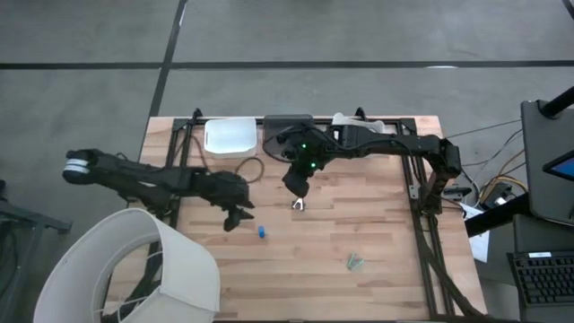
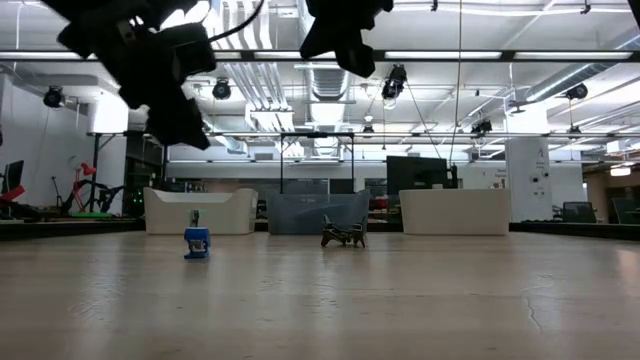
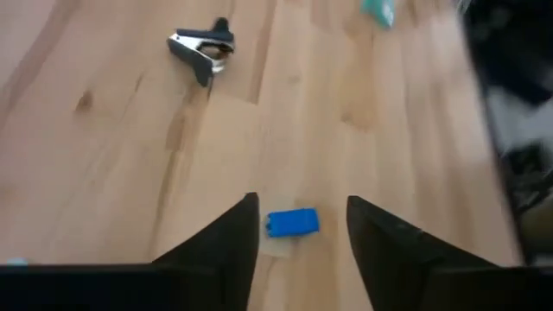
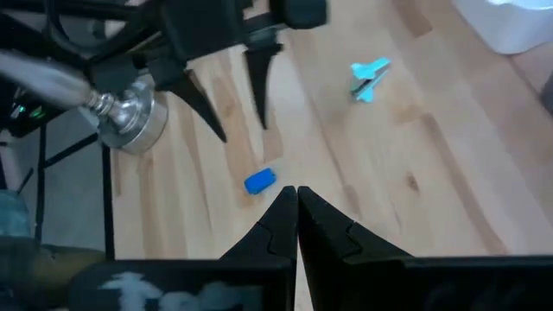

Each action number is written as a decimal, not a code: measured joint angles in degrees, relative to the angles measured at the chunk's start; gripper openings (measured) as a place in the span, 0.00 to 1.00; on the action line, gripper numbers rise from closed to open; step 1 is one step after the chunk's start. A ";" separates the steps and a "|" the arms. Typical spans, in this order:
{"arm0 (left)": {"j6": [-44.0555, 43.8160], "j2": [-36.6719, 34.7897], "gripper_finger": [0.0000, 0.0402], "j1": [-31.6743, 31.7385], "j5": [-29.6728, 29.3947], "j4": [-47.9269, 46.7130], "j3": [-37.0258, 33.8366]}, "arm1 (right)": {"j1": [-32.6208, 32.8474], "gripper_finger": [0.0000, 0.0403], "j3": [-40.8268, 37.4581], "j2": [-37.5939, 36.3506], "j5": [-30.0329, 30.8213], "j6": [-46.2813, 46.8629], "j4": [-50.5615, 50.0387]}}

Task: Pick and place Stapler, Stapler remover, tape
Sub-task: Put the blue stapler into the black bin, then put the top light blue staple remover into the left white bin

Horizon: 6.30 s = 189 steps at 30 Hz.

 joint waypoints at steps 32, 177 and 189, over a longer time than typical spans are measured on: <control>48.20 29.91 0.52 -7.18 -2.37 -6.77 13.30 | 1.46 0.02 -42.65 -27.16 0.50 15.20 39.03; 30.65 9.40 0.38 11.92 -19.01 -12.67 2.31 | 1.35 0.02 -51.23 -30.95 18.27 18.14 41.60; 31.15 13.81 0.37 11.42 -18.18 -12.47 2.35 | 1.35 0.02 -51.23 -30.95 18.27 17.74 41.60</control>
